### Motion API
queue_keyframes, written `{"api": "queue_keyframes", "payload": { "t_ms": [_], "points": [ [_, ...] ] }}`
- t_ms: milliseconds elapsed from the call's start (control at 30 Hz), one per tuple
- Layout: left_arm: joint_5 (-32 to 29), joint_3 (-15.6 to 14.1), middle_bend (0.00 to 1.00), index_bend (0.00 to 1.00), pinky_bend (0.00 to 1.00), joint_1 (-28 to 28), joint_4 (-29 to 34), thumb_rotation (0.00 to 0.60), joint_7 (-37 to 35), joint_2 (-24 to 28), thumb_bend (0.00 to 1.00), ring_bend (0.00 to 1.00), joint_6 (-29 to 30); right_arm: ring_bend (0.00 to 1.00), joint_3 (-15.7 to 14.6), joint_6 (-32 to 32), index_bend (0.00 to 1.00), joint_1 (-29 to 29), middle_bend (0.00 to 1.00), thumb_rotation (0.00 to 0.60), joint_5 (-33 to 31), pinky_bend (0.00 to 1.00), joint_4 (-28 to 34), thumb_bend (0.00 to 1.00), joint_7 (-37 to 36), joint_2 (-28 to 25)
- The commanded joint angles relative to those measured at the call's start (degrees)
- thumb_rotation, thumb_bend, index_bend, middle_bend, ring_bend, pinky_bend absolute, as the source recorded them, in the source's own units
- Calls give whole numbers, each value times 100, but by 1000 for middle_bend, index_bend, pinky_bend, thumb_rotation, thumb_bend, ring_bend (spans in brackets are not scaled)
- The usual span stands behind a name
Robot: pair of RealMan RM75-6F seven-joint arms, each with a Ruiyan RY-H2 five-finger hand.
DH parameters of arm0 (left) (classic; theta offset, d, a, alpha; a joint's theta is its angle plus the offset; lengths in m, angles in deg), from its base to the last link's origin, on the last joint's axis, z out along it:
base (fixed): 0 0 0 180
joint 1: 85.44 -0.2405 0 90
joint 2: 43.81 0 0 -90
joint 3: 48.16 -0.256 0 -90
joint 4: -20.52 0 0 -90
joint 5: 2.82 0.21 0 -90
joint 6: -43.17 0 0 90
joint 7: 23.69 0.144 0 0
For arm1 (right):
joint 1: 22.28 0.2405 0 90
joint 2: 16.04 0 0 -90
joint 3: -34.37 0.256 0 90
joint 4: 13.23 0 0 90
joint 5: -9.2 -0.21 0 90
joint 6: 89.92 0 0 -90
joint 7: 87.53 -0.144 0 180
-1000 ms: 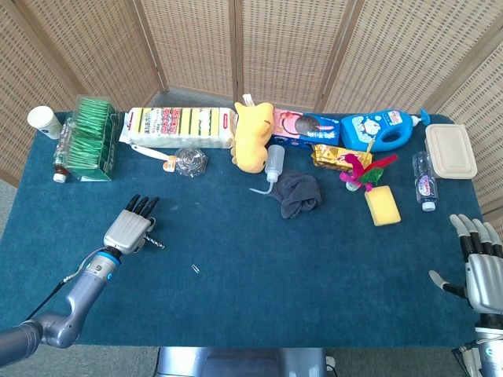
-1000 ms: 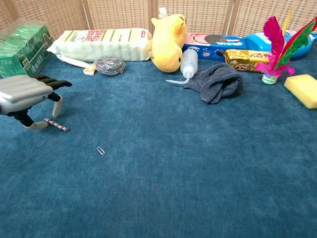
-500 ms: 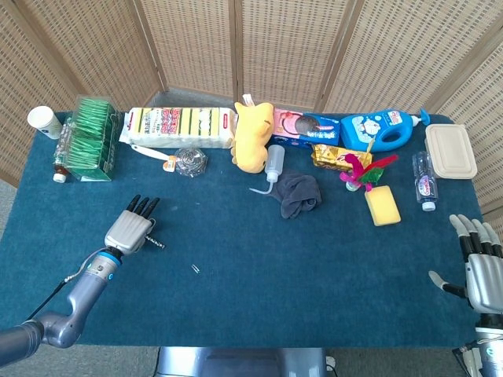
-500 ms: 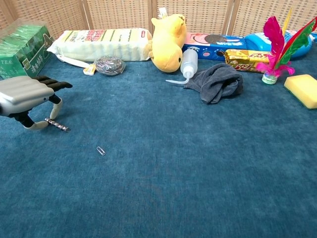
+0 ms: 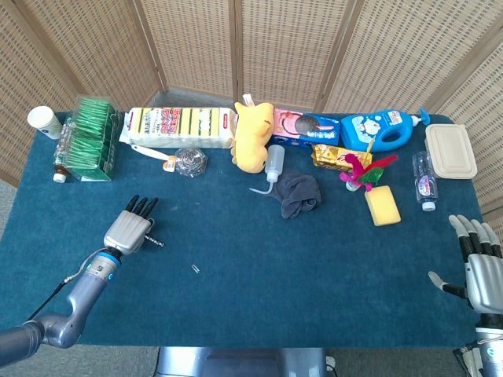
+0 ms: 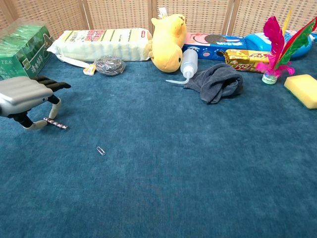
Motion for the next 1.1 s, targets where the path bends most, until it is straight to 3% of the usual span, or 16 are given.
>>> {"api": "queue_keyframes", "payload": {
  "t_ms": [33,600,1100],
  "points": [
    [15,-8,0,515,0,-3,18,600,-5,10,722,0,13,0,1,1,0,0,0,600,1,0,0,91,-7,-3],
    [440,-13,0,520,0,-4,738,600,264,487,723,0,535,0,3,20,0,-9,0,600,15,0,24,91,-83,-39],
    [1102,-6,0,520,0,56,2850,600,1577,1515,723,0,1133,0,20,96,0,-47,0,600,52,0,72,91,-268,-137]
  ]
}}
